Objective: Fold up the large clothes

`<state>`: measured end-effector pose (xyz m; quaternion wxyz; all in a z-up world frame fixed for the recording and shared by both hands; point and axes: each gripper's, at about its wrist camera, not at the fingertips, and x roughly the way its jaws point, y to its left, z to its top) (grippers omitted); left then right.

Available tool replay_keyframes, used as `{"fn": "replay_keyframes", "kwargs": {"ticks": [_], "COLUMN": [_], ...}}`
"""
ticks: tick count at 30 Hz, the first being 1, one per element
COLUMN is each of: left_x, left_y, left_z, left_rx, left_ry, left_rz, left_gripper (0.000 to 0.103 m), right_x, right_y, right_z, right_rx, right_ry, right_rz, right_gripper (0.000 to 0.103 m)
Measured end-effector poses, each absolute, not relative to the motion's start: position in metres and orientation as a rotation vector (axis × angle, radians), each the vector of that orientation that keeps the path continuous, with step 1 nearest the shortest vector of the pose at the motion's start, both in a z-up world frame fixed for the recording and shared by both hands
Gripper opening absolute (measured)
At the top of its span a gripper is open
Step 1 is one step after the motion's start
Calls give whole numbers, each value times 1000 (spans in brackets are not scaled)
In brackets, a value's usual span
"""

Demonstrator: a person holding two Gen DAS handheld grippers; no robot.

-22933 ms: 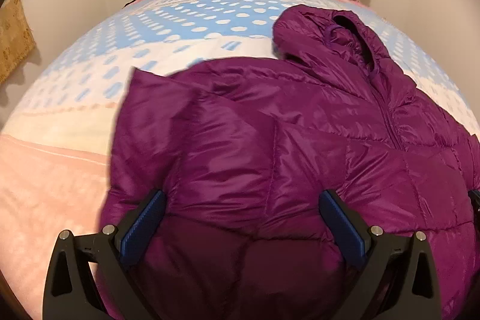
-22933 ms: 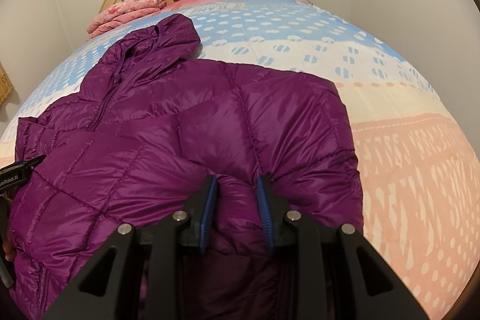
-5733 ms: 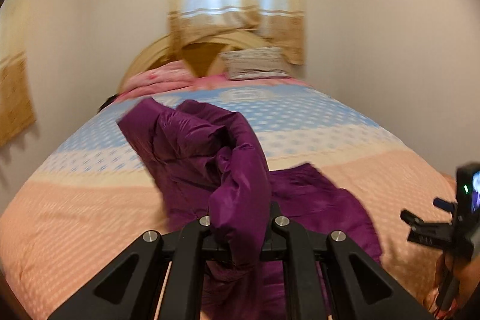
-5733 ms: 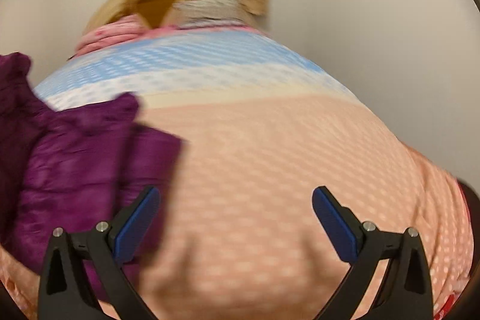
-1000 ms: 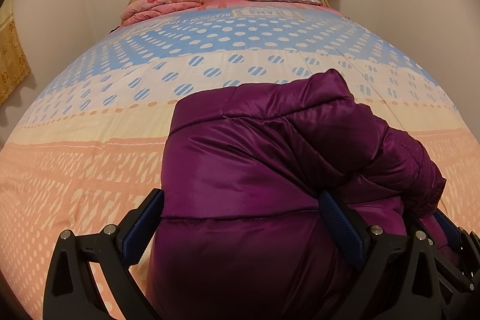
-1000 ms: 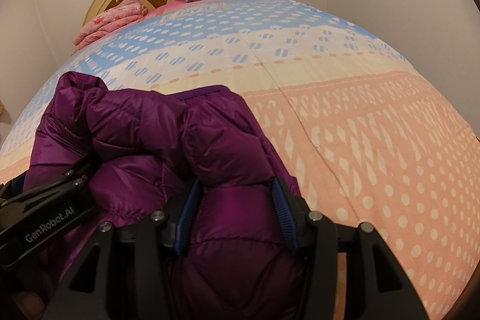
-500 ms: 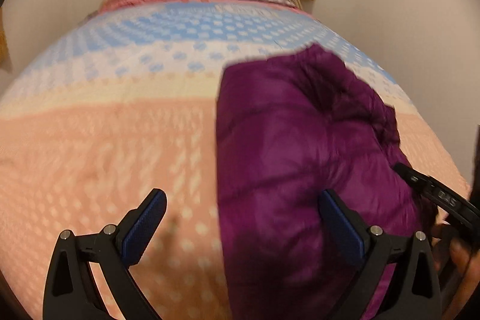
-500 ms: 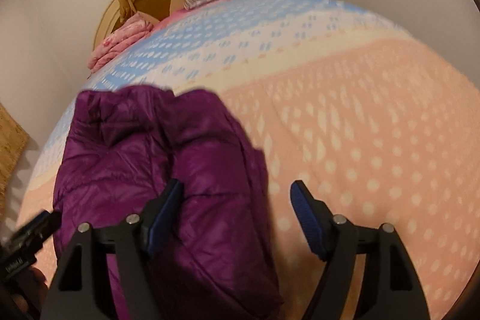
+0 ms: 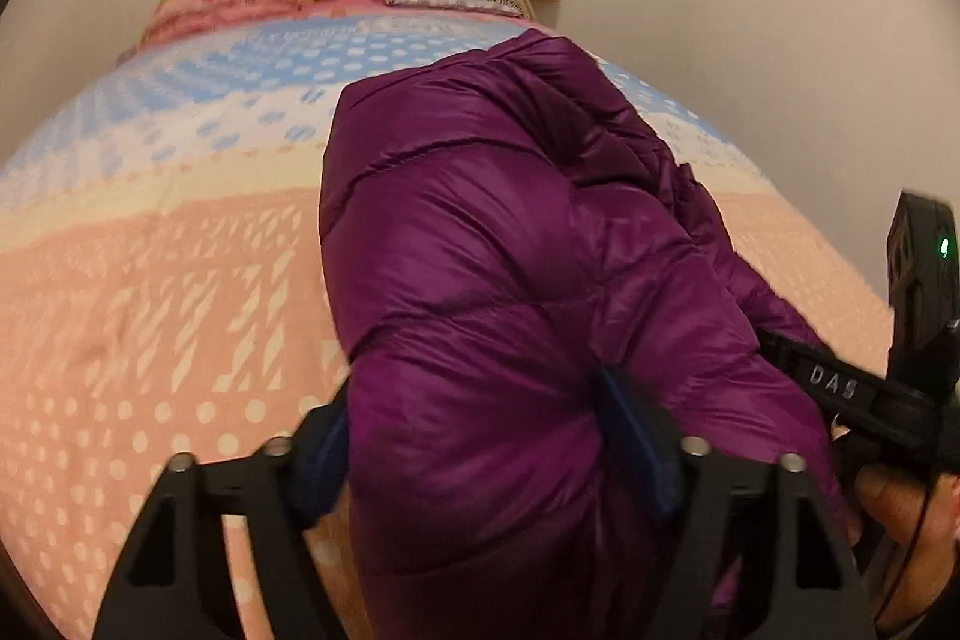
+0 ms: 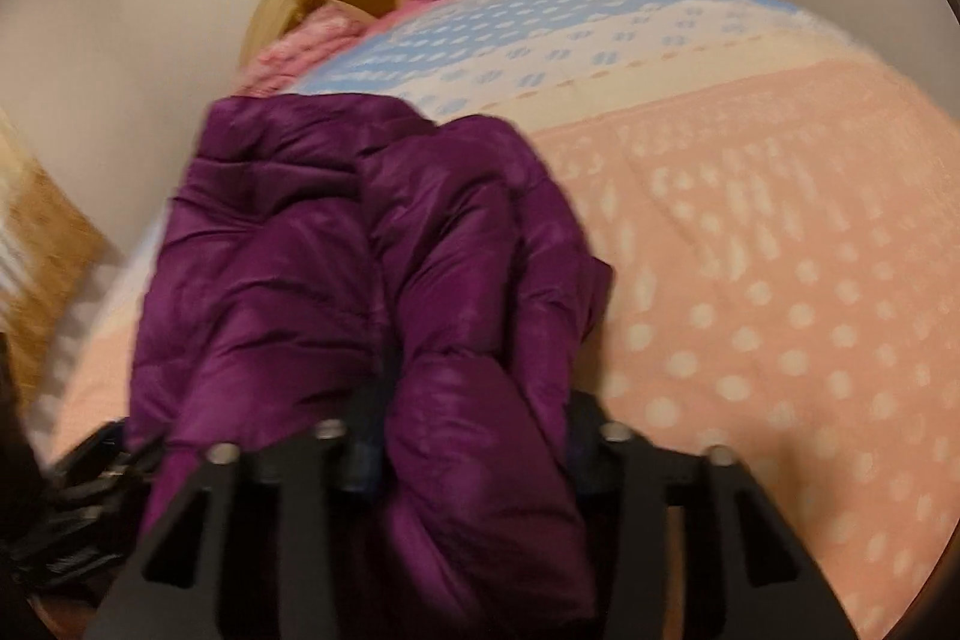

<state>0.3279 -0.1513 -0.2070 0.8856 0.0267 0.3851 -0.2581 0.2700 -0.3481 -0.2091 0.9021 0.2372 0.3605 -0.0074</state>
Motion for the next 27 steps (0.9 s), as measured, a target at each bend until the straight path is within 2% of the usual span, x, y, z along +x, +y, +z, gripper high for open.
{"fn": "replay_keyframes", "kwargs": {"ticks": [2,5,18,27], "left_x": [316,299,266,275], "left_y": [-155,-156,-87,-21], "left_z": [-198,-182,-115,-107], "left_rx": [105,151,151,110], "left_ry": [750,704,550,546], "left_rz": [-523,-498,-376,-263], "left_gripper": [43,34,32,32], "right_x": [263,251,245,281], "right_y": [-347,-340,-276,-217], "right_z": [-206,-199,-139,-125], "right_rx": [497,512,473,406], "right_ry": [717,678,539,551], "right_rz": [16,44,222,336], "right_gripper": [29,27,25,25]}}
